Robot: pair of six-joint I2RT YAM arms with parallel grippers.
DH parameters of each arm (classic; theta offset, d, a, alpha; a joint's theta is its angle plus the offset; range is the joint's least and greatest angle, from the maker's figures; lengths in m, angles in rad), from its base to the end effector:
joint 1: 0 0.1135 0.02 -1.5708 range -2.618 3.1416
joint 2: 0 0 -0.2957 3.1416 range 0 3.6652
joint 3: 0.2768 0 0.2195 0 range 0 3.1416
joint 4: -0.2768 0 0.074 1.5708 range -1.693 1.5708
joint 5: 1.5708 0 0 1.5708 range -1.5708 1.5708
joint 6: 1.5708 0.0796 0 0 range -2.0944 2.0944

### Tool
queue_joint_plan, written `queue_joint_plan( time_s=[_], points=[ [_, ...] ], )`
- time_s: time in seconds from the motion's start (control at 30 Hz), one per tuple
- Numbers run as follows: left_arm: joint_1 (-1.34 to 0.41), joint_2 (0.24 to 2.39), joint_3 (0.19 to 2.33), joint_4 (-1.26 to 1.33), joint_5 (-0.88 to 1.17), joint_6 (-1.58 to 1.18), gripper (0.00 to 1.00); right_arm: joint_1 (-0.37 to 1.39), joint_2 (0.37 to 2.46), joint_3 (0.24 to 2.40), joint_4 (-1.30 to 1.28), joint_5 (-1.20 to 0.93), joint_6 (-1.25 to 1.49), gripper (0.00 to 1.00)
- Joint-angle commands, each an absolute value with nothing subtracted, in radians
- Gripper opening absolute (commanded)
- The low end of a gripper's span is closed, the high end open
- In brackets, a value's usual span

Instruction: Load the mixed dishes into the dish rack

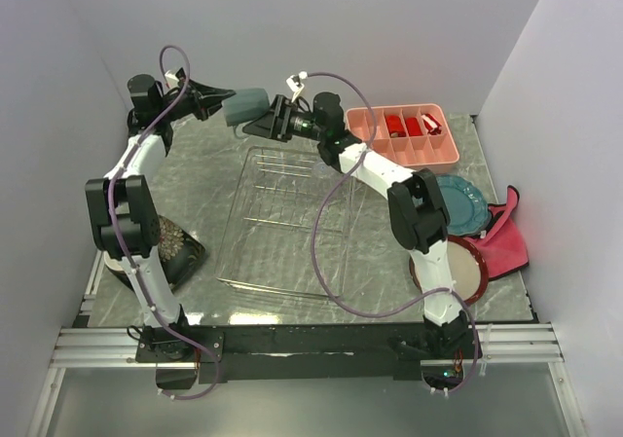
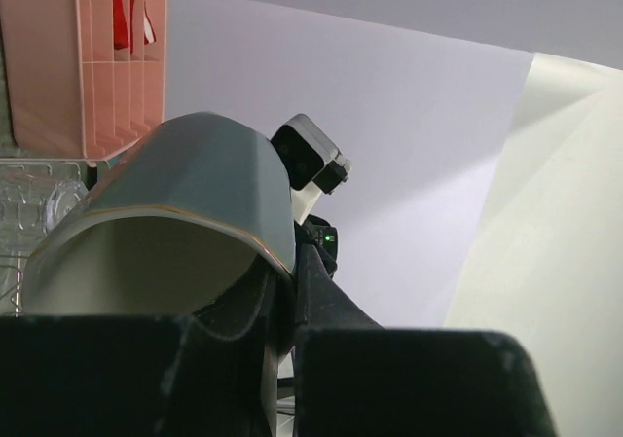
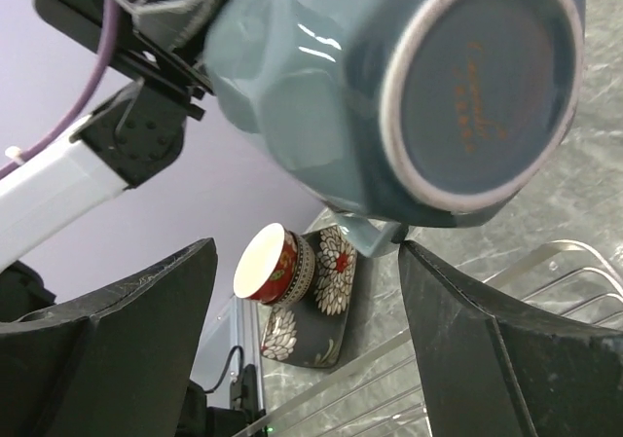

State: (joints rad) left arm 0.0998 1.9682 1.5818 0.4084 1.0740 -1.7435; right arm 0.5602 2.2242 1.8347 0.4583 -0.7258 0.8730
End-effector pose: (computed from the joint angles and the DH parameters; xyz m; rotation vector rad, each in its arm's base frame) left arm 0.4692 -0.0233 0.3646 -0.7375 1.8739 -1.9853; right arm 0.4388 0.3376 0.3328 -0.4054 1.7318 1.6310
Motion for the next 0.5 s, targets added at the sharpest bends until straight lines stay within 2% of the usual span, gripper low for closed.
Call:
queue_joint_plan(
  time_s=[0.0, 0.27, 0.47],
  points=[
    [0.087, 1.845, 1.583, 0.449, 1.1, -1.767, 0.01, 0.604, 2.224, 1.881, 0.469, -0.689, 0.847, 0.82],
    [0.094, 1.806, 1.551, 0.397, 1.112, -1.738, 0.01, 0.63, 2.246, 1.92, 0.485, -0.646, 0.844, 0.79],
    [0.121, 1.812, 1.523, 0.384, 1.117, -1.726, 0.01, 0.624, 2.227, 1.914, 0.488, -0.617, 0.844, 0.59]
  ],
)
